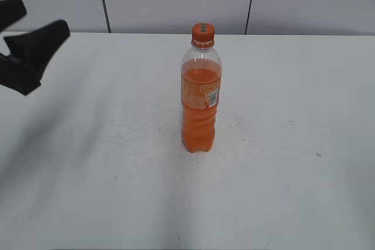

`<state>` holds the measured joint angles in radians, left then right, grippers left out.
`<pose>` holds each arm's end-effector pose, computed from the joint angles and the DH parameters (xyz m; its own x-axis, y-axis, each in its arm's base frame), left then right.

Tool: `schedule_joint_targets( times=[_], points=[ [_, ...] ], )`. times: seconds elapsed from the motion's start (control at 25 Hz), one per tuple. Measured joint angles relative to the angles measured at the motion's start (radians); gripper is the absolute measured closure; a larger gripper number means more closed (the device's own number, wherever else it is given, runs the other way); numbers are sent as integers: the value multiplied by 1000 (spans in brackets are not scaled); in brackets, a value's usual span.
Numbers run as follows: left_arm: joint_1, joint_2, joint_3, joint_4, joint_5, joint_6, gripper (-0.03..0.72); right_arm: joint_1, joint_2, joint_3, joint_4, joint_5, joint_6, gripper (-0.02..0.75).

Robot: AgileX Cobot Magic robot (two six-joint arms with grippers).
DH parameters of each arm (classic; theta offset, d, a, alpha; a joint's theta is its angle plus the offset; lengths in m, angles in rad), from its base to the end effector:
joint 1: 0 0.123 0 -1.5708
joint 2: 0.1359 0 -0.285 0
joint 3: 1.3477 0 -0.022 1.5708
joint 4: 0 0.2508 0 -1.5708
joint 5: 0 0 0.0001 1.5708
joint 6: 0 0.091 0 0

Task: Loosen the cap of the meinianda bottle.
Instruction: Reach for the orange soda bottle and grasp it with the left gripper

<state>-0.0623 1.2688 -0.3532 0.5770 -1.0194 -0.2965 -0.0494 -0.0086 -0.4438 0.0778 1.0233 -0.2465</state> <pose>0.2157 -0.0558 0.2428 0.1254 0.0207 -0.9919 0.5124 0.8548 0.0826 0.0019 0.0060 0.2647 -0.4516 -0.1820 -0.8735 -0.1040 0.9830 -0.1510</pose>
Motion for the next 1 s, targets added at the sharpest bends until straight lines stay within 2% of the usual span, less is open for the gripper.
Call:
schedule_joint_targets(
  times=[0.2,0.28,0.36,0.48,0.56,0.68,0.84,1.0],
  points=[
    [0,175,1,73,-85,-20,148,0,0,0,0,0,0,174],
    [13,205,-2,157,-111,-27,148,0,0,0,0,0,0,174],
    [37,240,-32,300,-121,-68,148,0,0,0,0,0,0,174],
    [69,303,-126,575,-129,-143,148,0,0,0,0,0,0,174],
    [73,349,-192,690,-139,-177,148,0,0,0,0,0,0,174],
    [73,435,-265,748,-178,-201,121,0,0,0,0,0,0,174],
    [65,545,-326,767,-185,-212,23,0,0,0,0,0,0,174],
    [29,641,-414,818,-185,-236,1,0,0,0,0,0,0,174]
  ],
)
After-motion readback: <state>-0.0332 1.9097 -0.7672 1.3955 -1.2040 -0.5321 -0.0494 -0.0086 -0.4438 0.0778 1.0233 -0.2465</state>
